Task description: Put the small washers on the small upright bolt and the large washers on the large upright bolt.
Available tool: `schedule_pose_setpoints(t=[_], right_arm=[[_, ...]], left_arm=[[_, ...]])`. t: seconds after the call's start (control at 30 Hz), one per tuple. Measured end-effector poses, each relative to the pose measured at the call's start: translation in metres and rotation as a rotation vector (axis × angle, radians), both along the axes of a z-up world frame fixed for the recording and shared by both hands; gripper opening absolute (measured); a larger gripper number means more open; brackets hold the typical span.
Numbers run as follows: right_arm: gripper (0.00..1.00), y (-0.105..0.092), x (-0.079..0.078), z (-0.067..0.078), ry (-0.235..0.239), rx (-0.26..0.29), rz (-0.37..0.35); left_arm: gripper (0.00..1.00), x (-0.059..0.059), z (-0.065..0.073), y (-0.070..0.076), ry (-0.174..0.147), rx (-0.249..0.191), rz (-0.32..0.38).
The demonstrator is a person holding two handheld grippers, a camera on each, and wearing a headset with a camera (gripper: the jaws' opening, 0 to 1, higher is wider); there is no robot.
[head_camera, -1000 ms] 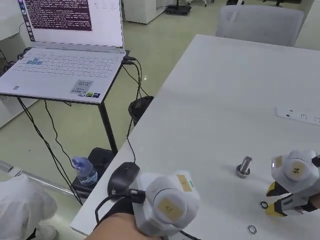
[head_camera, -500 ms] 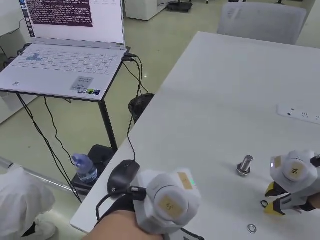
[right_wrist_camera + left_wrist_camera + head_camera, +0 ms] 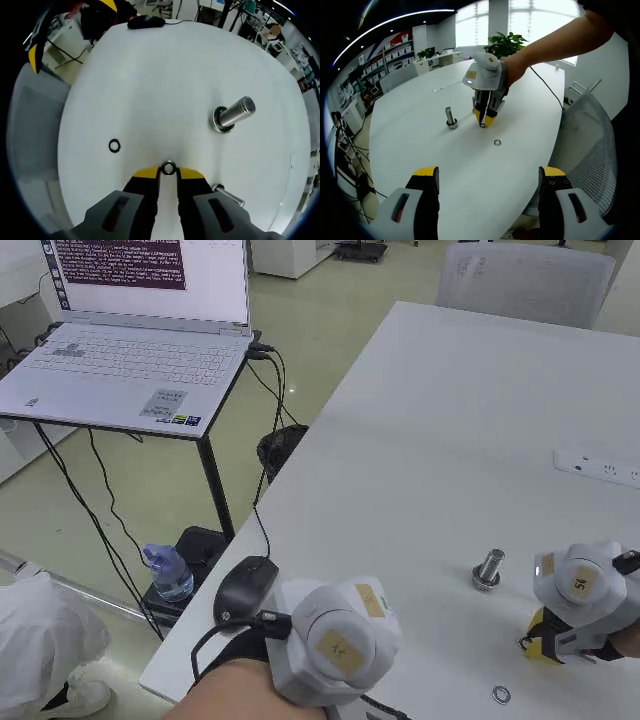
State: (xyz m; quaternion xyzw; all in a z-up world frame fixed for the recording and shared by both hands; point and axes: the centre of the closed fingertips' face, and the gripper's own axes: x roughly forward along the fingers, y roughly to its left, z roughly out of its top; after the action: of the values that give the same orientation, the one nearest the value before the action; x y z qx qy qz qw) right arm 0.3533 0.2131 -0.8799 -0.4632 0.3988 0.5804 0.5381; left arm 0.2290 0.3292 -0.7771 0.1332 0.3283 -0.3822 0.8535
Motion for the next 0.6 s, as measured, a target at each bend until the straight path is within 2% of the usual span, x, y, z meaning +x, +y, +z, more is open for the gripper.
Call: schedule_pose_setpoints(t=[0.13, 0.23, 0.43, 0.6], right_arm=[[0.14, -0.0005, 0.0012, -0.0002, -0.006, -0.004, -0.005], [0.14, -0.0001, 0.0024, 0.0004, 0.009, 0.006, -0.041], [0.13, 0.0004, 0.0013, 0.001, 0.015, 0.015, -0.06], [0.13, -0.0015, 0.0007, 0.0012, 0.018, 0.012, -0.062]], left_arm=[[0.8, 0.0003, 0.0011, -0.0004, -0.003, -0.005, 0.002], [0.8, -0.0005, 0.0018, -0.0009, -0.002, -0.005, 0.0], [0.78, -0.0028, 0.0011, 0.001, 0.009, -0.004, 0.003], [0.78, -0.0035, 0.0022, 0.0005, 0.002, -0.005, 0.001]])
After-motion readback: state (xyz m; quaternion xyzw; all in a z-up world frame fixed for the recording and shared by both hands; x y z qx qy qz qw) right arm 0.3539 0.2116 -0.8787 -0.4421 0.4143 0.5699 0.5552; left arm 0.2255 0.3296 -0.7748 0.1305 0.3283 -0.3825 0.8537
